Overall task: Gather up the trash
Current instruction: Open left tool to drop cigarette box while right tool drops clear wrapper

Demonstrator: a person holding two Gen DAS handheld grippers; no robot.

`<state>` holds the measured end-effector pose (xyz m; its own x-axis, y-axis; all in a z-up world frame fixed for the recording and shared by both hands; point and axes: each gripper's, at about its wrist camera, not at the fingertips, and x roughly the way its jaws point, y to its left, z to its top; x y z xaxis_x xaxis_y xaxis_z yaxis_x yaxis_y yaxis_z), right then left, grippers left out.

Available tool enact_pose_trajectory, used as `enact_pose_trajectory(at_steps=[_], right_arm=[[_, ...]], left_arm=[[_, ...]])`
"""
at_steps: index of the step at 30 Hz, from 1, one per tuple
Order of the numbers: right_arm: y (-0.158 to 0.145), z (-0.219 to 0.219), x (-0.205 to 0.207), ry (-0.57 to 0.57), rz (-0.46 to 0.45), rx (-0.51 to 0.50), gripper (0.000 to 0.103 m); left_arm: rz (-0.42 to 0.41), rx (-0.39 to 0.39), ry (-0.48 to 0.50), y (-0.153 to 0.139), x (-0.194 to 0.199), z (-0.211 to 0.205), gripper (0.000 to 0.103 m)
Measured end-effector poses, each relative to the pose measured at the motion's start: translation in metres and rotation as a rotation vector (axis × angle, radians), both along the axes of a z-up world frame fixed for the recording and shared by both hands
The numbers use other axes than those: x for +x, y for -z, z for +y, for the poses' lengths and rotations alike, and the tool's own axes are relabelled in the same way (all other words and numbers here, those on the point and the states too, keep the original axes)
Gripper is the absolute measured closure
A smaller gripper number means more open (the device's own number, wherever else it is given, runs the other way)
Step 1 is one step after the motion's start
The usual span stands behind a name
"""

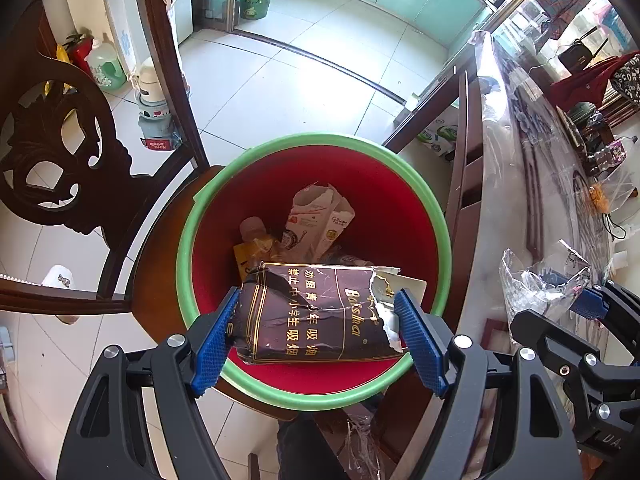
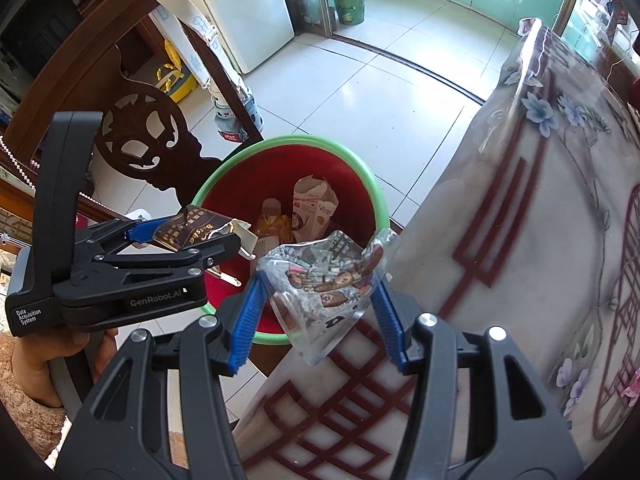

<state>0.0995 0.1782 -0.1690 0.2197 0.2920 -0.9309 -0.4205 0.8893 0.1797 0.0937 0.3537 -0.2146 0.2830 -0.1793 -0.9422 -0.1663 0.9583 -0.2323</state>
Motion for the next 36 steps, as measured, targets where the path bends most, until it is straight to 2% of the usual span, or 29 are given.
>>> enact_pose_trajectory(at_steps=[17,18,19,21,24,25,36], right_arm=[[0.003,0.004,0.000,-0.002,0.011,0.004,0.052],[0.002,0.004,0.000,-0.002,0.009,0.008,0.050],[0.000,0.004,0.000,-0.003,0.004,0.017,0.043],[-0.002,0.003,-0.001,0.005,-0.005,0.032,0.037],[-0.003,0.002,0.000,0.005,-0.008,0.034,0.037],[-0.003,0.001,0.000,0.006,-0.009,0.028,0.037],[-0.009,-0.019,0.002,0.059,-0.019,0.032,0.037]], left_arm=[[0.012,0.009,0.010,0.003,0.003,0.006,0.030],[0.013,0.010,0.008,0.003,0.003,0.006,0.030],[0.013,0.013,0.004,0.003,0.003,0.006,0.030],[0.018,0.014,-0.004,0.004,0.004,0.007,0.029],[0.015,0.013,-0.019,0.004,0.003,0.010,0.027],[0.012,0.016,-0.023,0.003,0.003,0.011,0.022],[-0.034,0.007,-0.031,-0.013,0.004,0.012,0.021]])
